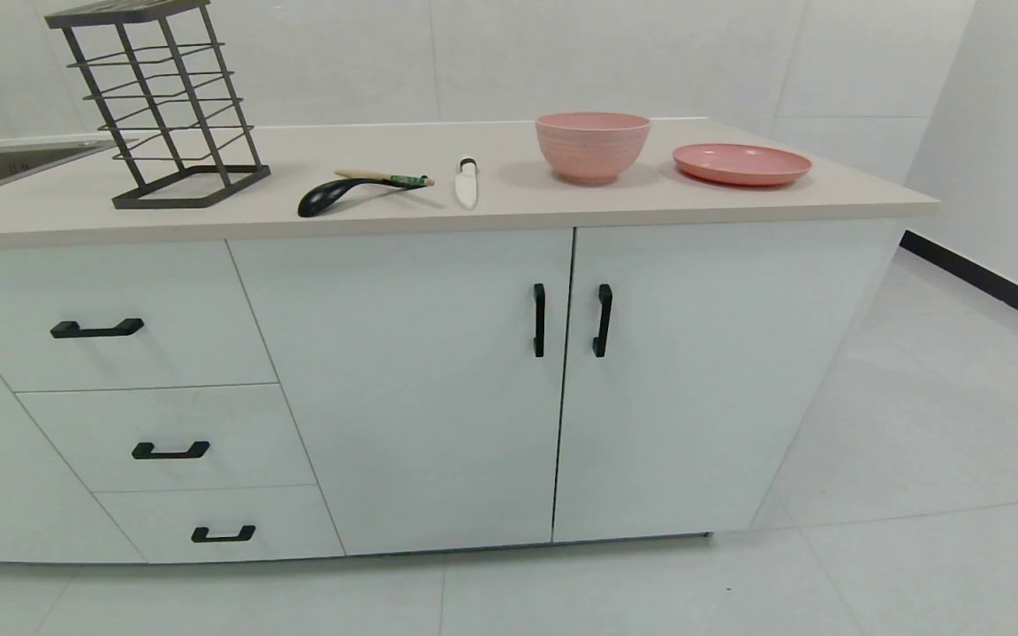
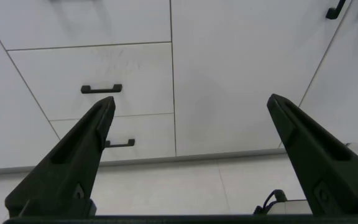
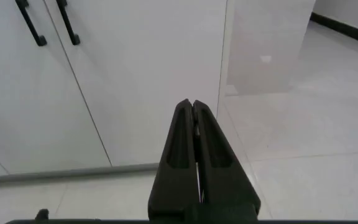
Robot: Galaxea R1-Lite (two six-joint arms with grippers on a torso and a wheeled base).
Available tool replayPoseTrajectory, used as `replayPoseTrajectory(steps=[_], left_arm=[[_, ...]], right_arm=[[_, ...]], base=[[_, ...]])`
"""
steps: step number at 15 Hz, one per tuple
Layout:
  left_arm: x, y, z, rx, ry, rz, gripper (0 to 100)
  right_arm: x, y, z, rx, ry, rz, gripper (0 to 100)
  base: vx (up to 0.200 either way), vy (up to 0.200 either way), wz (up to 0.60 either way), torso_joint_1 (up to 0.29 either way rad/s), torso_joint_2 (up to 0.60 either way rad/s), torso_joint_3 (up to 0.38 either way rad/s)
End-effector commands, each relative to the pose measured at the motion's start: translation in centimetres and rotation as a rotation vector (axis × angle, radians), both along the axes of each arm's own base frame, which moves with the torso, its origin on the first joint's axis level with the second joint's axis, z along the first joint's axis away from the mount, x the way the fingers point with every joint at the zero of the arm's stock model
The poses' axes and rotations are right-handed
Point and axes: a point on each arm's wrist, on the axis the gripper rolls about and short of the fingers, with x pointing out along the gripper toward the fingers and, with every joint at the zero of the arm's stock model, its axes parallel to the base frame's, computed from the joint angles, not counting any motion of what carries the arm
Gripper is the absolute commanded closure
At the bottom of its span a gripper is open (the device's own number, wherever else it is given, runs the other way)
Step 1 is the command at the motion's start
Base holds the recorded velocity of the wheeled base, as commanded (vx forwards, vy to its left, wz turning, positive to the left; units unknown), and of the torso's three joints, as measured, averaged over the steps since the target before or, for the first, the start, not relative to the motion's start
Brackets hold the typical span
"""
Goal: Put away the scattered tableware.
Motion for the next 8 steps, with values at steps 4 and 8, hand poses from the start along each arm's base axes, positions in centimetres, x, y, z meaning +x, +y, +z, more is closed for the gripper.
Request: replayPoseTrajectory(steps=[4, 8], left_arm=[[0.0, 0.0, 0.0, 0.003, 0.001, 0.000, 0], [0.0, 0.0, 0.0, 0.003, 0.001, 0.000, 0]], right_arm=[[-0.3, 0.1, 2.6, -0.007, -0.250, 0.023, 100], [-1.1, 0.4, 4.5, -0.041, -0.275, 0.208, 100]], base=[[0.000, 0.000, 0.00, 0.000, 0.00, 0.000], [0.000, 0.000, 0.00, 0.000, 0.00, 0.000]])
